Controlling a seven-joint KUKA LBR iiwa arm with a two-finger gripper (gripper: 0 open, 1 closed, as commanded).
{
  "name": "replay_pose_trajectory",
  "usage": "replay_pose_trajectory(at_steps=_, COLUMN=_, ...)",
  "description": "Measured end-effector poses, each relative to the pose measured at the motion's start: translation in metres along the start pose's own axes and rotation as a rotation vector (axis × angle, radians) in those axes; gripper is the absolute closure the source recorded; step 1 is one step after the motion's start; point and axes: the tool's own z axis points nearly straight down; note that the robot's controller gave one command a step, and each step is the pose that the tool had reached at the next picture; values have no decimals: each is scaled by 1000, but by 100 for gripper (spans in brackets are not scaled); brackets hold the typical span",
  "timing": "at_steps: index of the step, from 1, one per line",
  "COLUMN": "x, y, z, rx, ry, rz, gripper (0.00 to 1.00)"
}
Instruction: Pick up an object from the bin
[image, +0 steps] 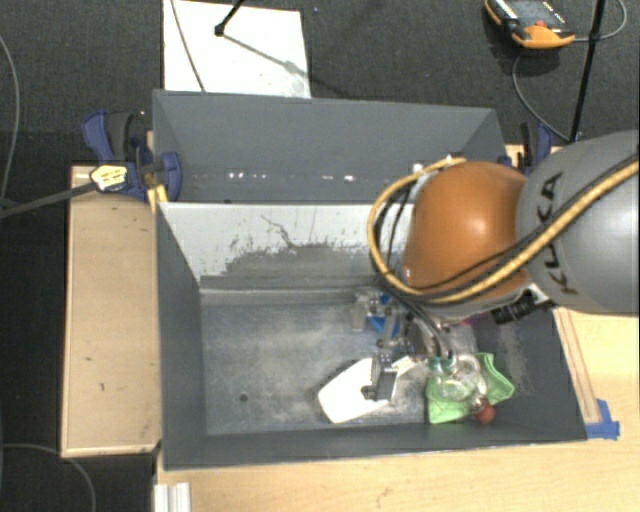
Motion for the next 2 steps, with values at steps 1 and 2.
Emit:
replay_pose_trajectory(at_steps=1, x=-2, y=-1, z=-4, rx=-1, ry=-9, rz=4, gripper=0)
replay_pose_trajectory(at_steps=2, x=1, y=-29, z=73, rx=0, ry=-13, rz=-42, gripper=0)
